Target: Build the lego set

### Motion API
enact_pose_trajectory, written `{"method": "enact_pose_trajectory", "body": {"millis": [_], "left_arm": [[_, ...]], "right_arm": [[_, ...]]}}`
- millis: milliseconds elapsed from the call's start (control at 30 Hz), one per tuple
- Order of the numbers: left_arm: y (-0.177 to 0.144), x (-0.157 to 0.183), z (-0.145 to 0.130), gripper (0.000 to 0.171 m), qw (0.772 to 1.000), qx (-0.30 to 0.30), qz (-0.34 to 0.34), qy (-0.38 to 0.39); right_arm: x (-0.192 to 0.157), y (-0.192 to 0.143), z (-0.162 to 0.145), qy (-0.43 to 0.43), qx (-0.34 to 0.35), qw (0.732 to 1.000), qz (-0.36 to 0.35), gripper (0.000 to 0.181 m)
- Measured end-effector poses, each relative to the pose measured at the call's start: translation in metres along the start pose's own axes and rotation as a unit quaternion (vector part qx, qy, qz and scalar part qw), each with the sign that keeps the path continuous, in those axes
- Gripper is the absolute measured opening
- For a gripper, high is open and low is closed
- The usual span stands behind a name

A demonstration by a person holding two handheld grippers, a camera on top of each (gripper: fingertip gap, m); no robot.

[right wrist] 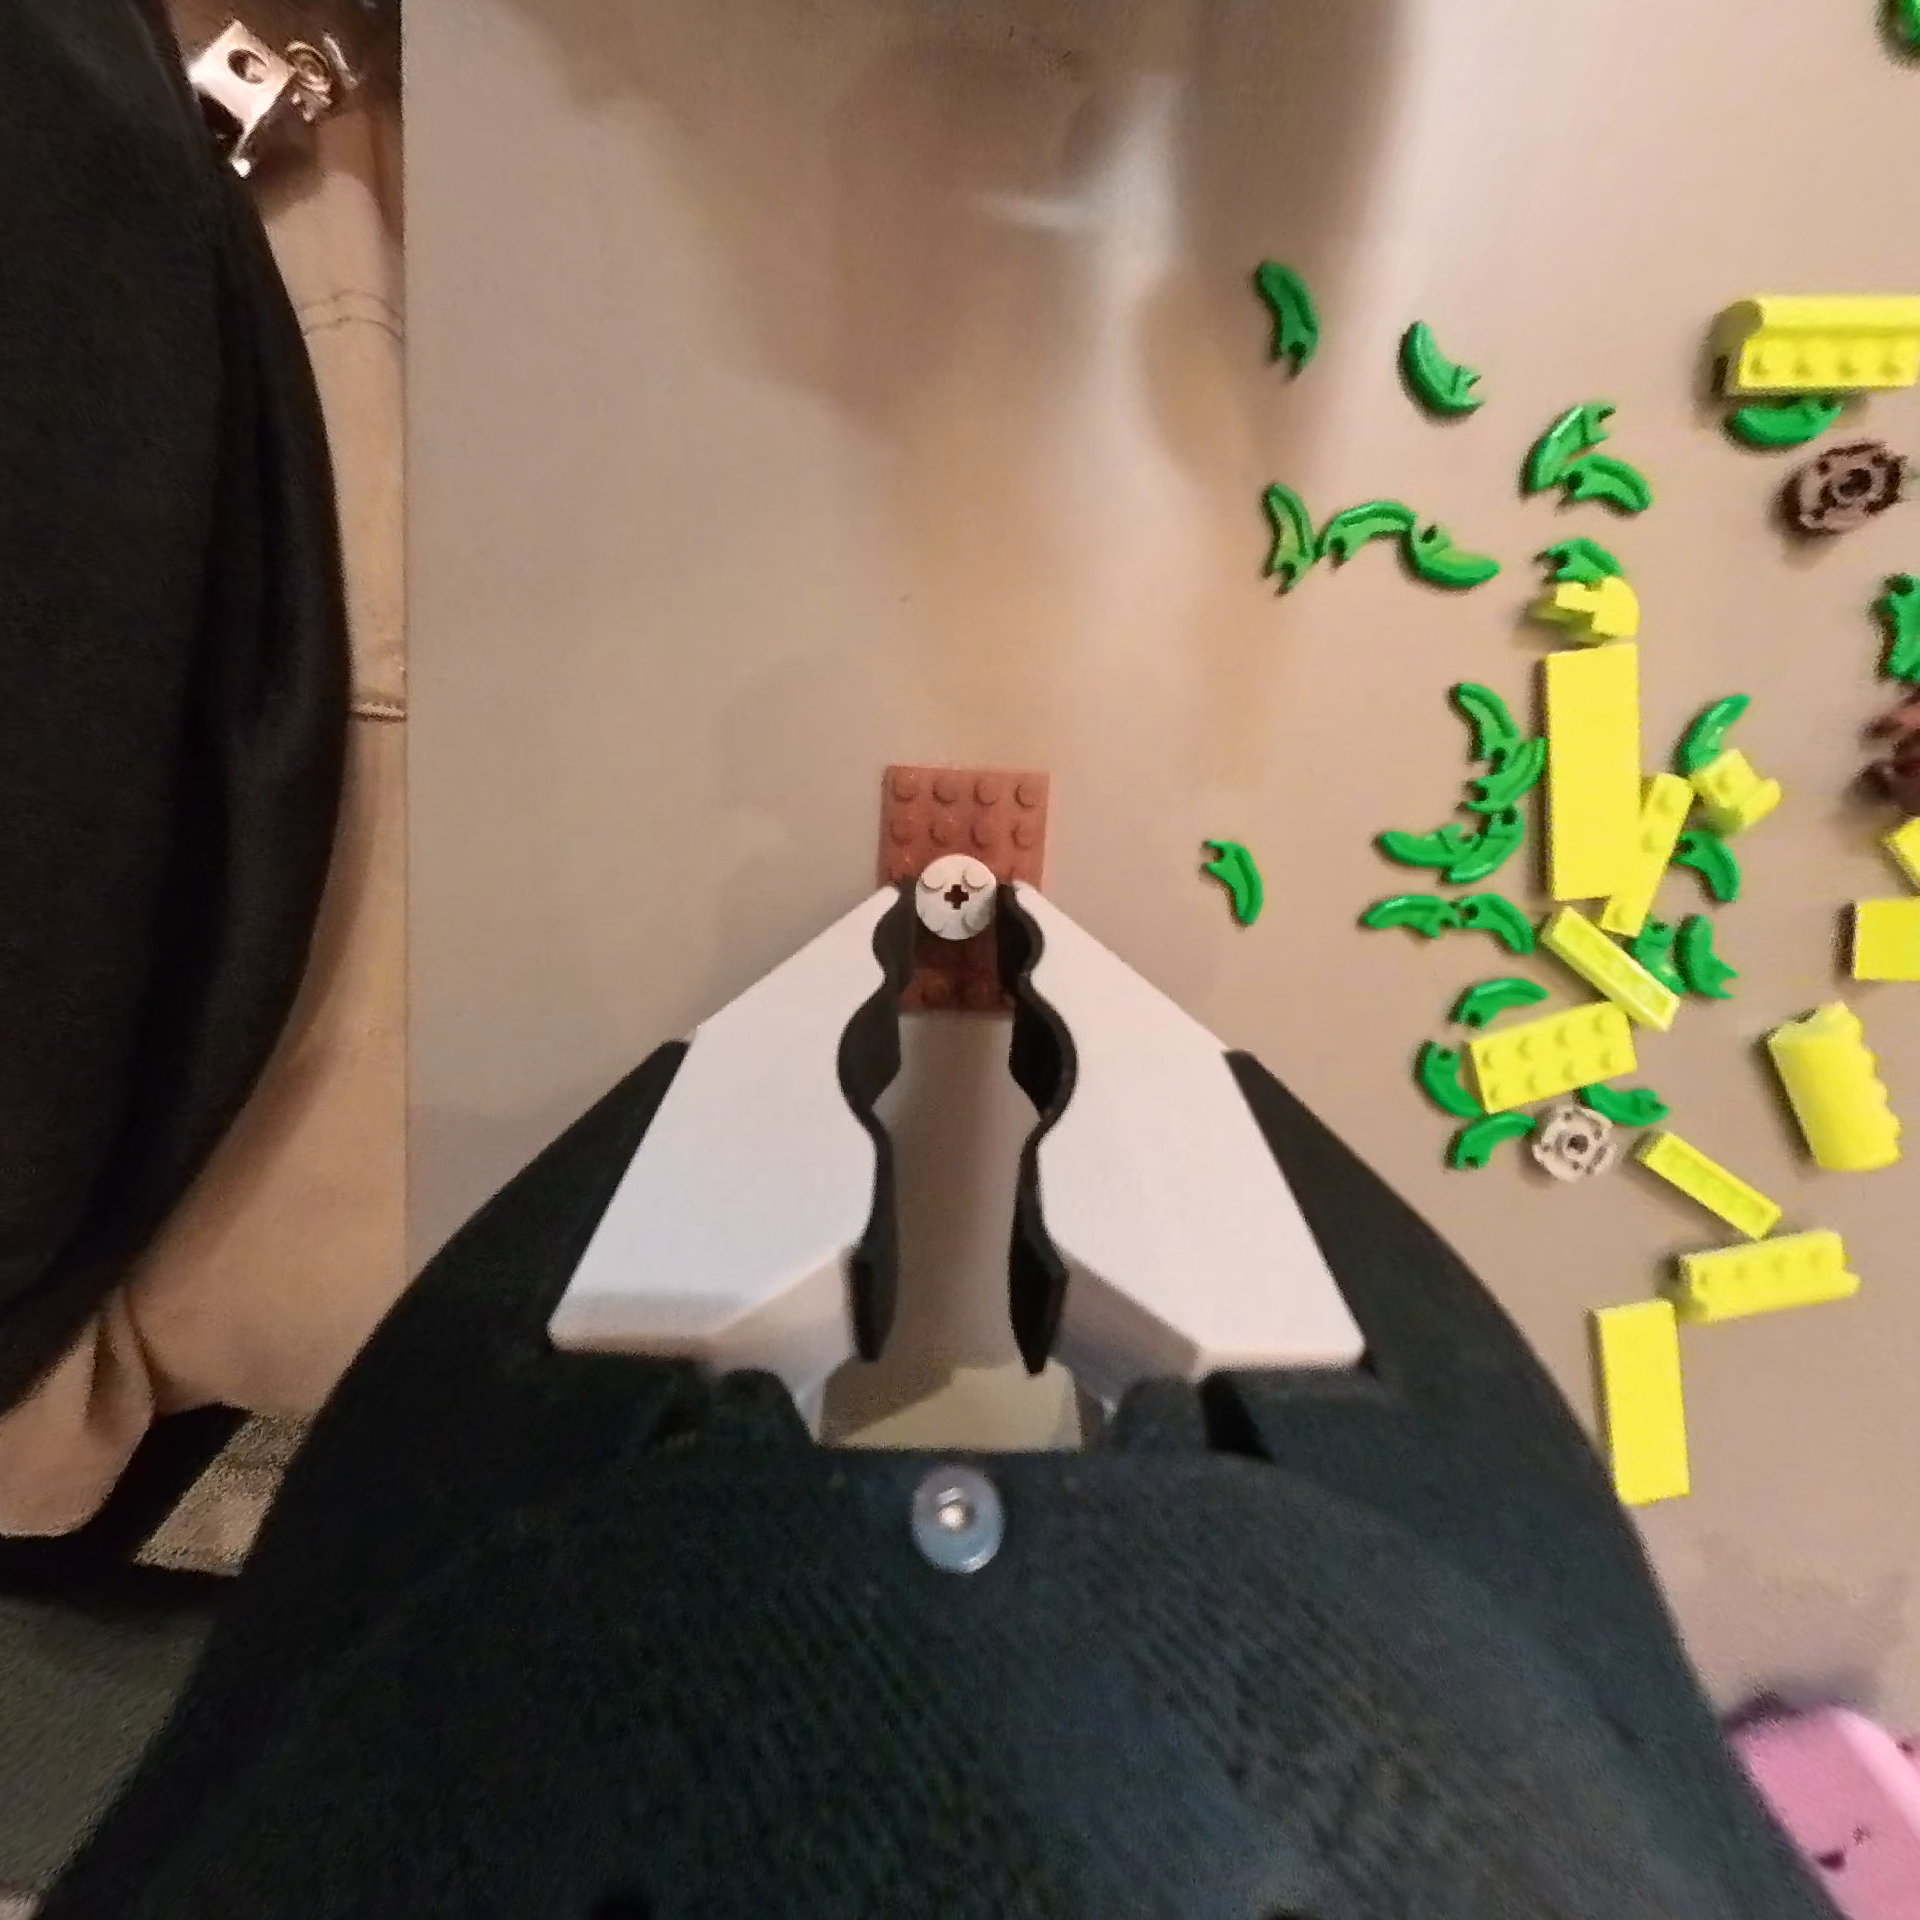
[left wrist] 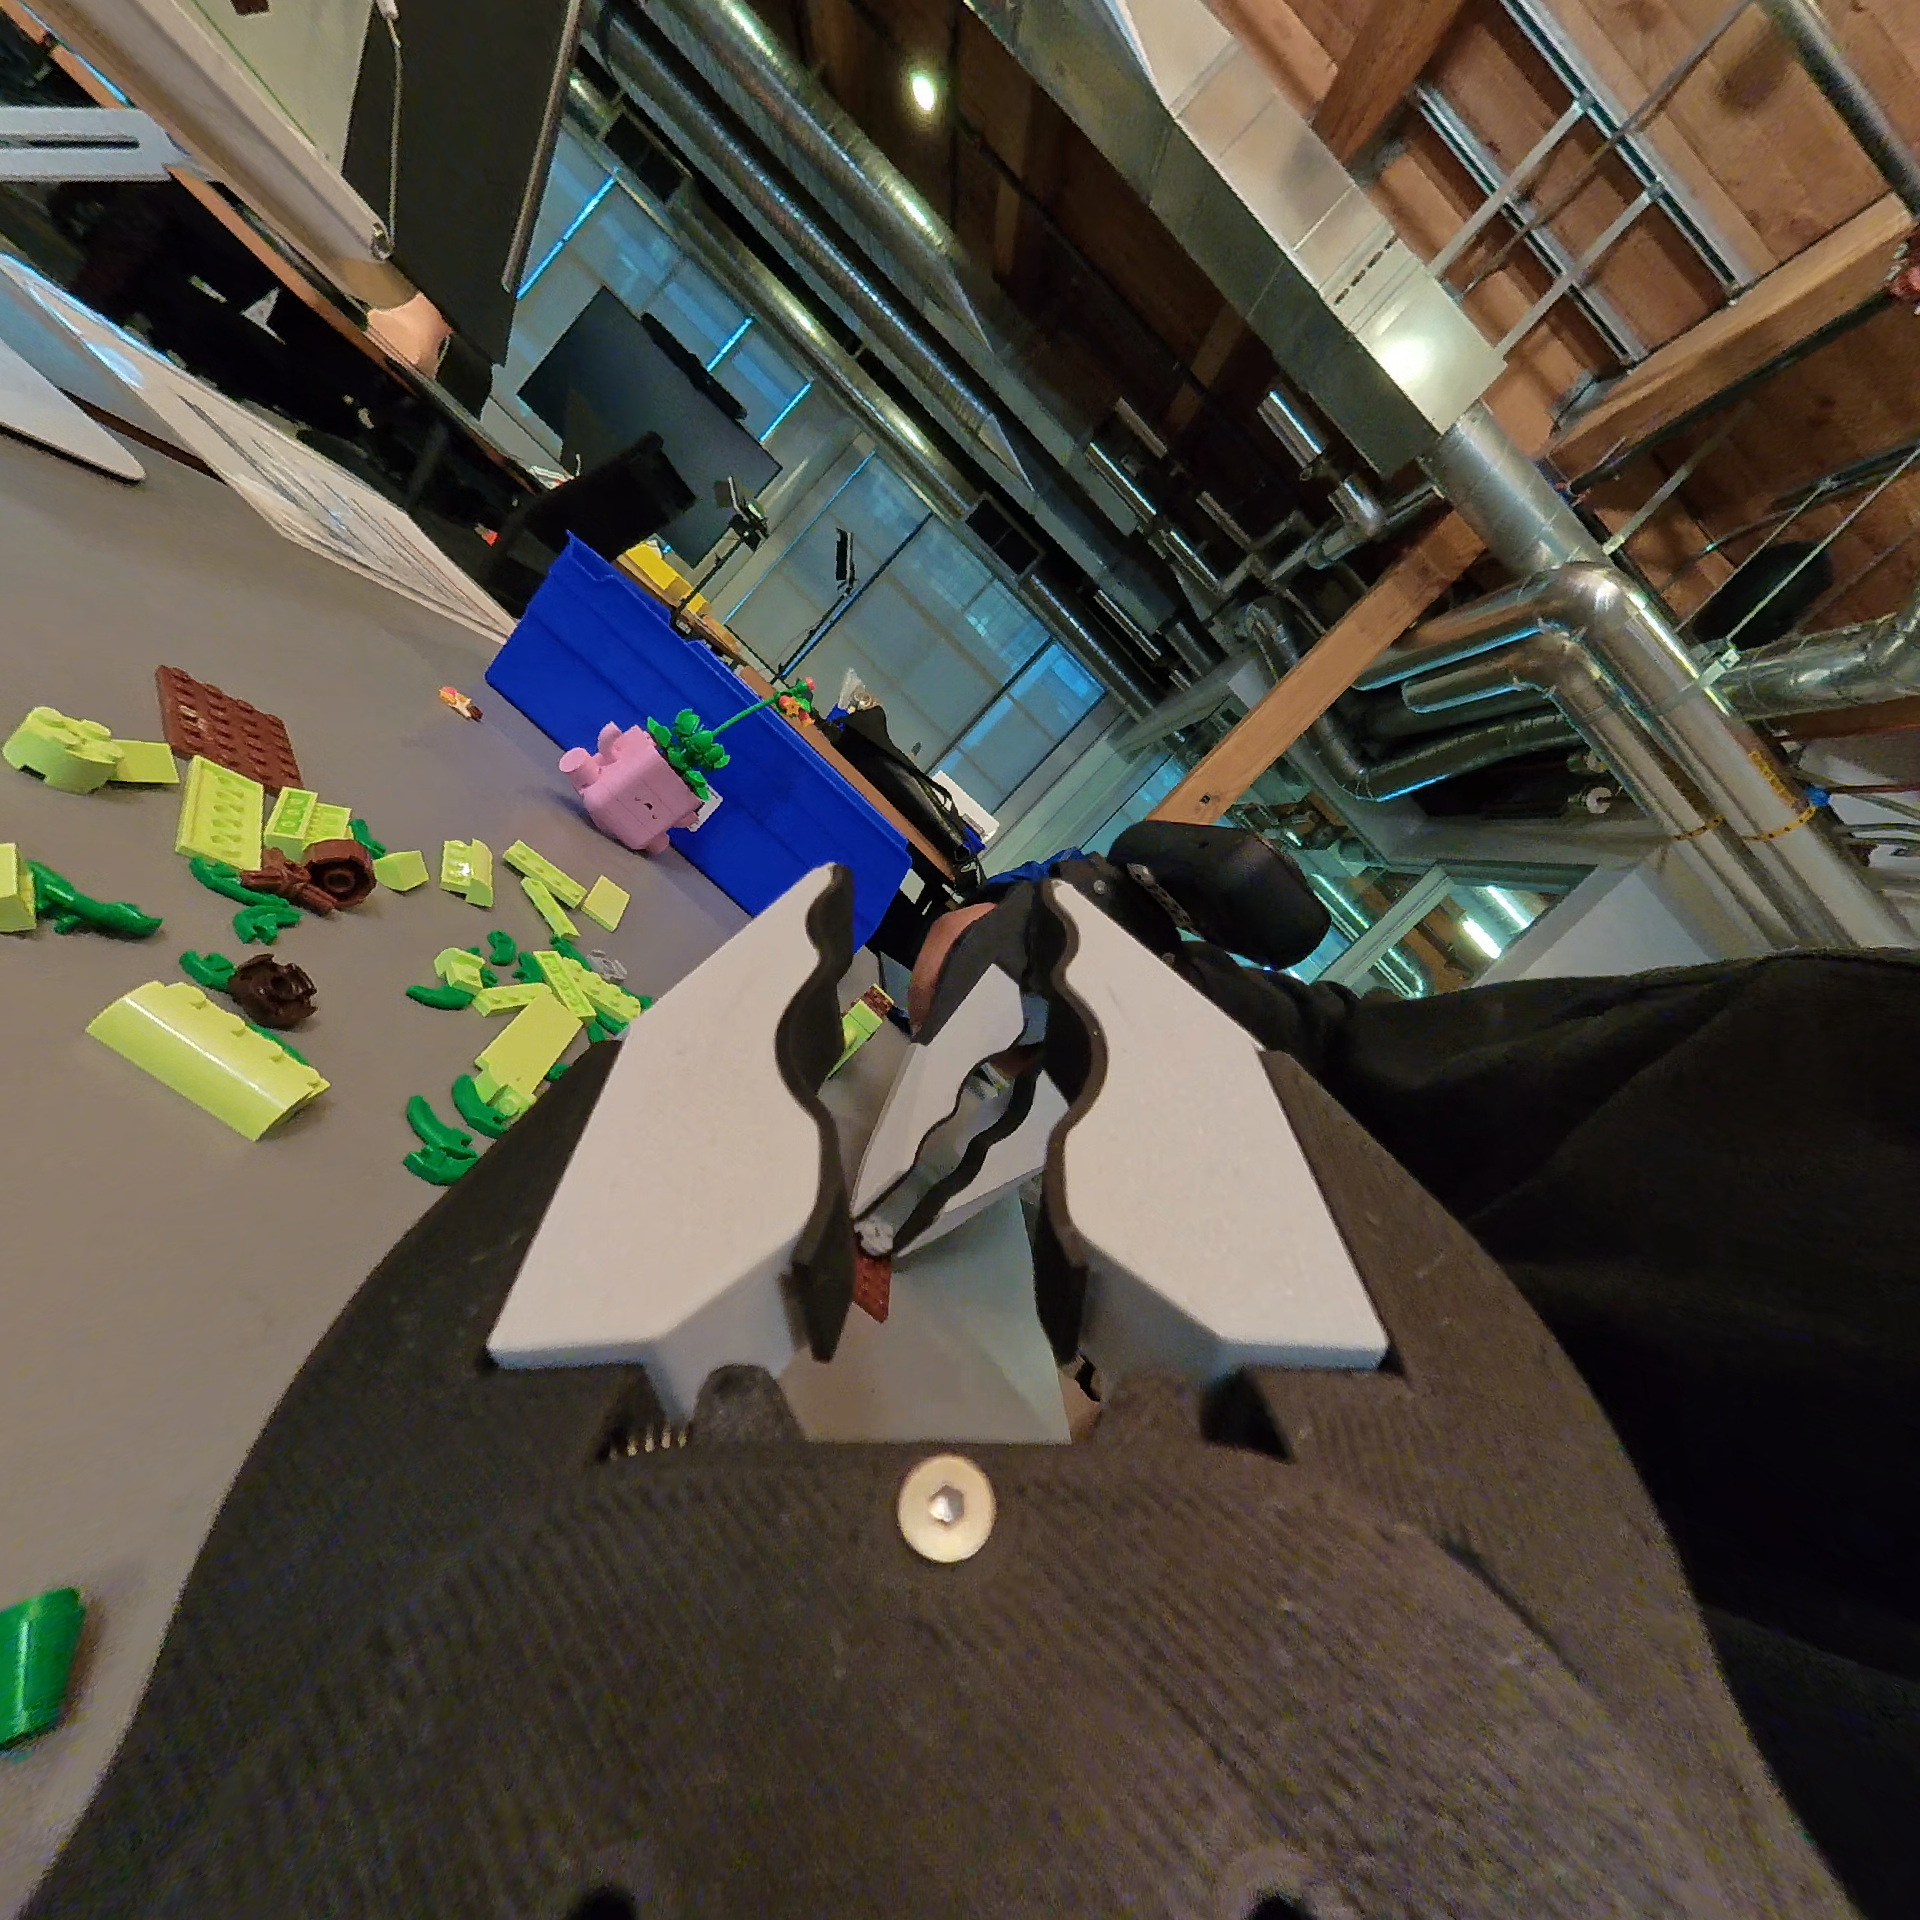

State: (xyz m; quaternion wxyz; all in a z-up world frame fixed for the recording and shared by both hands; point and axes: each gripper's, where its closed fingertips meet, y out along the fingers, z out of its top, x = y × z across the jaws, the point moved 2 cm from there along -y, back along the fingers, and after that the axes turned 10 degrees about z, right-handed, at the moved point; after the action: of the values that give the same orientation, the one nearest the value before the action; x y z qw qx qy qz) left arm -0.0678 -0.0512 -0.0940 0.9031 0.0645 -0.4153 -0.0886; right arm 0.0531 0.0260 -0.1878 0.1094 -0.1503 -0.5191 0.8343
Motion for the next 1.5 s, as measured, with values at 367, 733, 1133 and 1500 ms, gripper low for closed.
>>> {"method": "enact_pose_trajectory", "body": {"millis": [367,733,1133,1500], "left_arm": [[-0.001,0.000,0.001,0.031,1.000,0.004,-0.004,-0.007],[-0.001,0.000,0.001,0.031,1.000,0.003,-0.005,-0.008],[-0.001,0.000,0.001,0.031,1.000,0.003,-0.004,-0.008],[-0.003,-0.001,0.003,0.031,1.000,0.008,-0.010,-0.019]], "right_arm": [[0.002,0.004,0.000,-0.003,-0.007,1.000,0.015,0.013],[-0.001,-0.002,0.002,0.009,-0.017,1.000,0.003,0.015],[0.003,0.002,0.003,0.039,-0.062,0.997,0.002,0.000],[0.000,-0.003,0.011,0.031,-0.062,0.998,-0.005,0.010]]}}
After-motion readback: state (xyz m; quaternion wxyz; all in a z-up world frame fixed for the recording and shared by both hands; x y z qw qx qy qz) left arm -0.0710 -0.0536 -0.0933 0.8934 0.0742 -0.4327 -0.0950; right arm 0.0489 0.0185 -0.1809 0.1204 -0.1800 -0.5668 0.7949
